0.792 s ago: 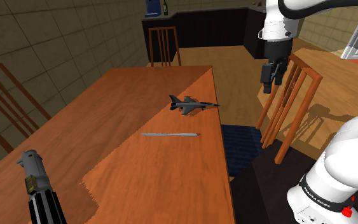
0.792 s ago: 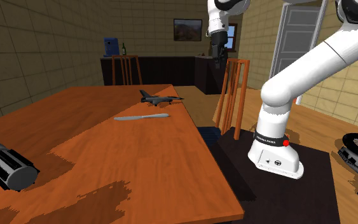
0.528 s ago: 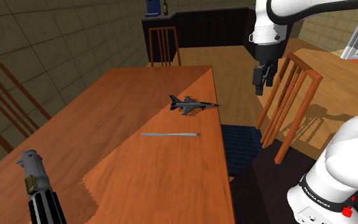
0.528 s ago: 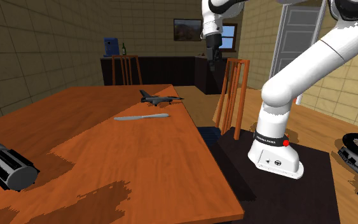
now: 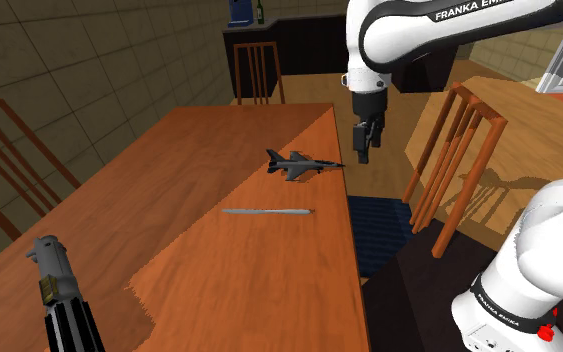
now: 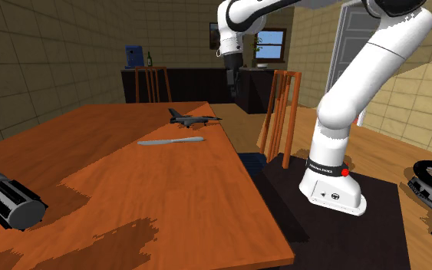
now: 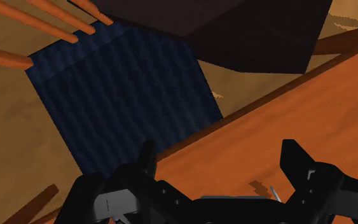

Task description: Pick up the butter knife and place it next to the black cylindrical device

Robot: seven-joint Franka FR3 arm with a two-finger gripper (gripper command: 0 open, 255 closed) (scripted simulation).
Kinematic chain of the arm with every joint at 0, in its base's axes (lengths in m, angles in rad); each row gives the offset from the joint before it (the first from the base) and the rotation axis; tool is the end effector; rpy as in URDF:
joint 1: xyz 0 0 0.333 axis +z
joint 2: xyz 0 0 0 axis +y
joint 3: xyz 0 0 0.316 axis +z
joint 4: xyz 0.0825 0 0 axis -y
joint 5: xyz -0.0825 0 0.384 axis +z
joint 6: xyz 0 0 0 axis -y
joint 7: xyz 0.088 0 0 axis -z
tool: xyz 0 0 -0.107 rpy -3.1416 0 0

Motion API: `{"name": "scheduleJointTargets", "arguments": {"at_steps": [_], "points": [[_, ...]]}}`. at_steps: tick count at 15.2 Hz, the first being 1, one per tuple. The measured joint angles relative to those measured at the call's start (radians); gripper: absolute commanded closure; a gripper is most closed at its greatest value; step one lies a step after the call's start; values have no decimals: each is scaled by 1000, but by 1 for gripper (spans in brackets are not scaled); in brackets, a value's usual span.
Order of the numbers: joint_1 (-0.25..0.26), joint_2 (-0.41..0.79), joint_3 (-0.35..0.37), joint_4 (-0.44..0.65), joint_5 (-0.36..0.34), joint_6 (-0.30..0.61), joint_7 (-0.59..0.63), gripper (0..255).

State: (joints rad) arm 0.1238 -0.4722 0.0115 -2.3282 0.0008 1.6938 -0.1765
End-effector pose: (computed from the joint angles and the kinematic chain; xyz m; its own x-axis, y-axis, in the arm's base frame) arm 0.3874 0.0532 0.5033 0.9395 0.3029 -0.1598 0.3031 -0.9527 -0.0240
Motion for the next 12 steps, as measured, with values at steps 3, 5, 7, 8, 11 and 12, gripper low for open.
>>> {"name": "scheduleJointTargets", "arguments": {"at_steps": [3, 5, 7, 8, 11, 12], "points": [[26, 88, 25, 28, -1, 66, -18, 0], [45, 153, 47, 63, -1, 101, -20, 0], [63, 217, 68, 93, -5, 138, -24, 0], [70, 245, 76, 105, -9, 156, -29, 0], [90, 344, 100, 169, -26, 196, -42, 0], [99, 374, 110, 184, -32, 213, -43, 0]]}}
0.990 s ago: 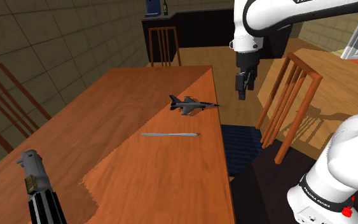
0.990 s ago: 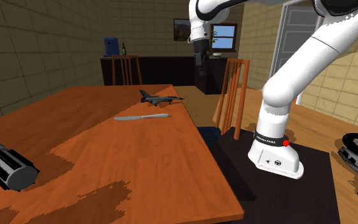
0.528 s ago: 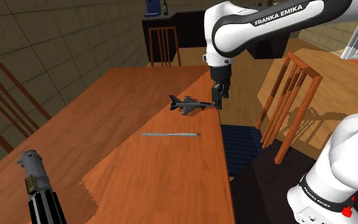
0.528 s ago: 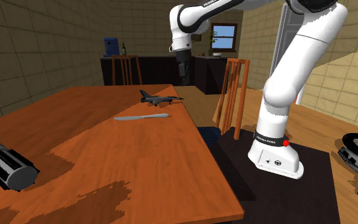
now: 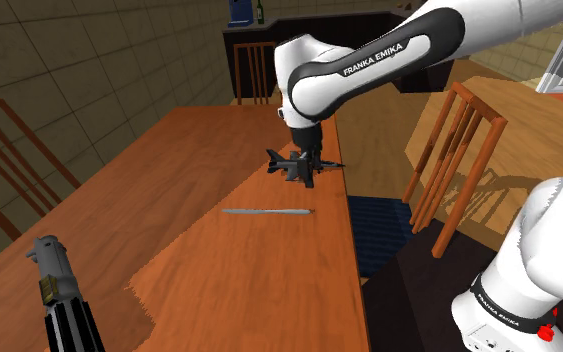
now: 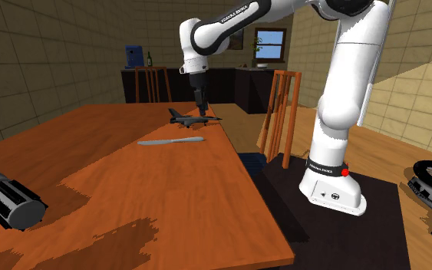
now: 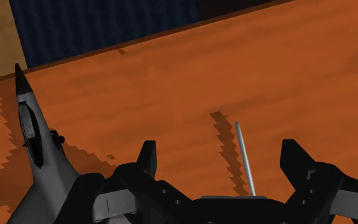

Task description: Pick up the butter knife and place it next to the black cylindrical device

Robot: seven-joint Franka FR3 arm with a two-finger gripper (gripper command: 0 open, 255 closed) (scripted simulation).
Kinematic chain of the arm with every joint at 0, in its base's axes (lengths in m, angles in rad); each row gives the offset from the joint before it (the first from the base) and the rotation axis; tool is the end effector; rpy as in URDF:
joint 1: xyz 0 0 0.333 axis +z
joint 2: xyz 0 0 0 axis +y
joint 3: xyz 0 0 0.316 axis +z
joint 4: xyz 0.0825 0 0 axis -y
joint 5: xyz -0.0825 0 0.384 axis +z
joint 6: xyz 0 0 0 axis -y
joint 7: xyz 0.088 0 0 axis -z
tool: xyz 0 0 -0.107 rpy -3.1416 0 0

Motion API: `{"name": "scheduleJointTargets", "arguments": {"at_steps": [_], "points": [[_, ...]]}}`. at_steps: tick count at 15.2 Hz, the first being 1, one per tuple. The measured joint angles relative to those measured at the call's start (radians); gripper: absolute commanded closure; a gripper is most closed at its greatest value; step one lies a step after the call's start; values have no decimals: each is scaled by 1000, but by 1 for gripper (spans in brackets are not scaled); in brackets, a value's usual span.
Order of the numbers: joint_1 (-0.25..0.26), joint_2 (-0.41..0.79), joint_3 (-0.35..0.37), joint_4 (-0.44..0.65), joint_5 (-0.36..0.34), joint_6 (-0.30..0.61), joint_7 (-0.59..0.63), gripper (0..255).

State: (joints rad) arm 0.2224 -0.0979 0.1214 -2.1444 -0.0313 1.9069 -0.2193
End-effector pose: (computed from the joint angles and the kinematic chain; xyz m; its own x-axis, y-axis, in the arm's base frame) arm 0.4737 0.1682 0.4345 0.8311 0.5368 -0.1454 0.5436 -0.8393 0.0082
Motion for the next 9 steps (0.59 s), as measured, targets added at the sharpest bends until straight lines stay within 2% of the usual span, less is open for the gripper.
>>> {"name": "scheduleJointTargets", "arguments": {"at_steps": [9], "points": [[79, 288, 72, 221, -86, 74, -4, 0]]}}
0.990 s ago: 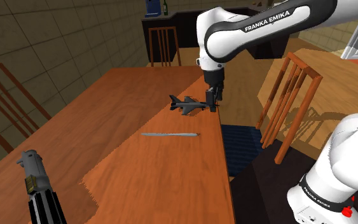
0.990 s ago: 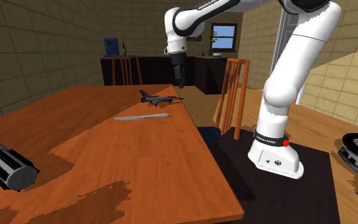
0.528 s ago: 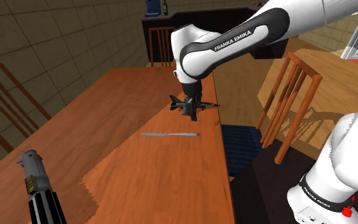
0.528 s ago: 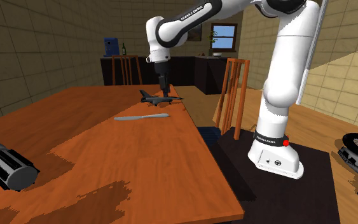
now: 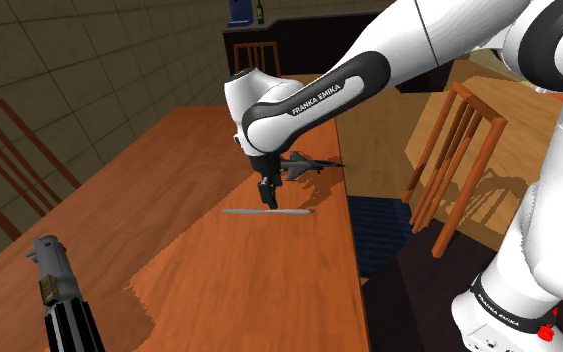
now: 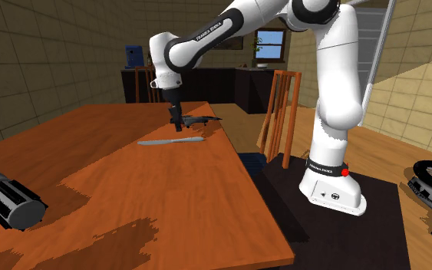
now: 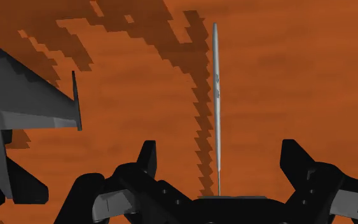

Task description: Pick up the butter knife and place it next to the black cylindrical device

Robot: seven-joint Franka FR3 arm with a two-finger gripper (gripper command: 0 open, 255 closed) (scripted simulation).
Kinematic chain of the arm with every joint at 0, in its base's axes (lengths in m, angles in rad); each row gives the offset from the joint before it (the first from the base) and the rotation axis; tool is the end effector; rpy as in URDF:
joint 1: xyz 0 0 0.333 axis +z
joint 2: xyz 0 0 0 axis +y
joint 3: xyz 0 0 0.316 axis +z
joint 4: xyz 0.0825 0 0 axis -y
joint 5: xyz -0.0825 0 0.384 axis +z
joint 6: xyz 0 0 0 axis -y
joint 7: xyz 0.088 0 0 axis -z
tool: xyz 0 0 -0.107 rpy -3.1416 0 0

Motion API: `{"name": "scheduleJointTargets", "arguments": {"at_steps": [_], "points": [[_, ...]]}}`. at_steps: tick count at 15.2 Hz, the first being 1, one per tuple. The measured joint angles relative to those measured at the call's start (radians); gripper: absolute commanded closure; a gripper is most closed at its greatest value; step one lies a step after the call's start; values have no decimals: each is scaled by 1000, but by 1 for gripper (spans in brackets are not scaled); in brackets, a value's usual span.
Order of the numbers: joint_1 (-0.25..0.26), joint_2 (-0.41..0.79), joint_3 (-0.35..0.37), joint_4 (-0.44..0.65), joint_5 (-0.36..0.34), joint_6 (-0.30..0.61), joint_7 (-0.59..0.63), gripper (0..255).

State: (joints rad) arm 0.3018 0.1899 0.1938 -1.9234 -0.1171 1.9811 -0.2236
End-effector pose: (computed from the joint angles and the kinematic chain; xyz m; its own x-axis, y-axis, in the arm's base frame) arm 0.5202 0.2684 0.3846 0.7113 0.6888 -0.1399 0.6987 -0.7146 0.0339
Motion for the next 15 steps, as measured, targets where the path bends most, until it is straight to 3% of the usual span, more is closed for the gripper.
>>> {"name": "scheduleJointTargets", "arguments": {"at_steps": [8, 15], "points": [[12, 67, 4, -19, -26, 85, 8, 0], [12, 72, 3, -26, -28, 99, 9, 0]]}}
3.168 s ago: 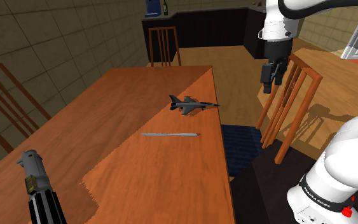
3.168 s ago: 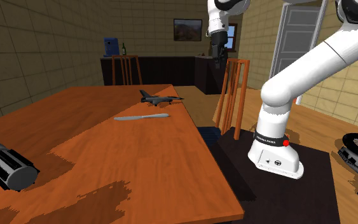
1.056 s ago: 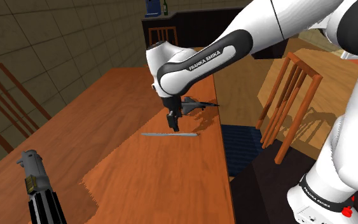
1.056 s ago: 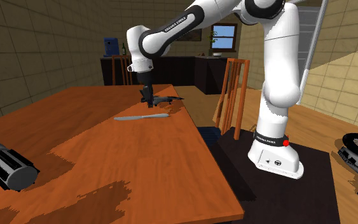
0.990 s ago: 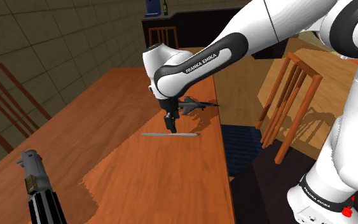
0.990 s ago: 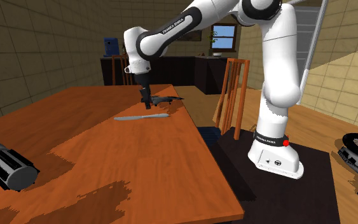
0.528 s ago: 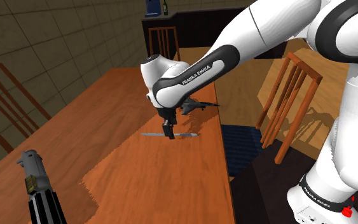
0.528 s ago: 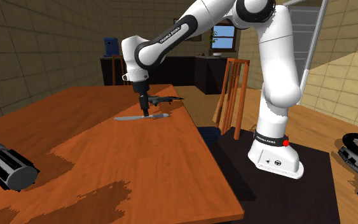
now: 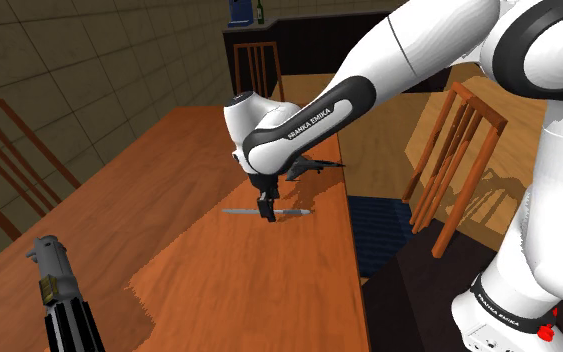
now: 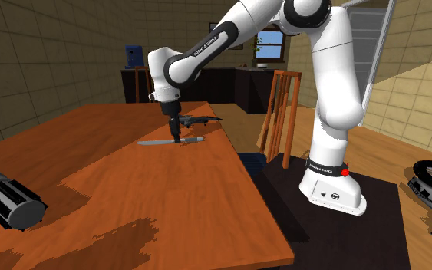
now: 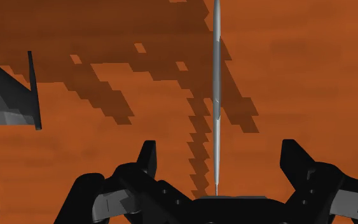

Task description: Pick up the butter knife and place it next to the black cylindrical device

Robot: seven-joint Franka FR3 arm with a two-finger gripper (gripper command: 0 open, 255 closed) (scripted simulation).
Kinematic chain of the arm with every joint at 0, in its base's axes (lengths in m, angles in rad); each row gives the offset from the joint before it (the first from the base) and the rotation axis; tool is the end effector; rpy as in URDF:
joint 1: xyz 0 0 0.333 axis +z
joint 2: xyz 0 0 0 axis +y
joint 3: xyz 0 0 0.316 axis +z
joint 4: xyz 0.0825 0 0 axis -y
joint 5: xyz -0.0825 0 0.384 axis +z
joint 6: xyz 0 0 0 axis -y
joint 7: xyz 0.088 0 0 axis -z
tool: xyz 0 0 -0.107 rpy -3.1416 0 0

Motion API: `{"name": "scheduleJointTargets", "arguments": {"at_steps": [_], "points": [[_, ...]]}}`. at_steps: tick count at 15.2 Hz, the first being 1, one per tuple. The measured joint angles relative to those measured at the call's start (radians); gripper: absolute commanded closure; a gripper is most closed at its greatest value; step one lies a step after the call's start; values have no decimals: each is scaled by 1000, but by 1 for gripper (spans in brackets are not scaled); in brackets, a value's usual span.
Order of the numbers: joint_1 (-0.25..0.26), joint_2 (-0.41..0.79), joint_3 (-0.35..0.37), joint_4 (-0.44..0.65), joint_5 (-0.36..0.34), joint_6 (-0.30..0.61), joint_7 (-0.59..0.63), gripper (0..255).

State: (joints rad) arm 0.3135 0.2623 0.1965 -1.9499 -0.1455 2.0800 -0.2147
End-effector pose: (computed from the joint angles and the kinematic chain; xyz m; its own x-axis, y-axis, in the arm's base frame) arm 0.5223 0.2790 0.3384 0.6916 0.7089 -0.1386 0.7189 -0.6941 0.0377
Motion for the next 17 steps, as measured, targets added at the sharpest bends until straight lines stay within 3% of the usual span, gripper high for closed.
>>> {"name": "scheduleJointTargets", "arguments": {"at_steps": [1, 11, 17], "points": [[0, 0, 0, 0, 0, 0, 0, 255], [0, 0, 0, 0, 0, 0, 0, 255], [-3, -31, 2, 30, 10, -59, -12, 255]]}}
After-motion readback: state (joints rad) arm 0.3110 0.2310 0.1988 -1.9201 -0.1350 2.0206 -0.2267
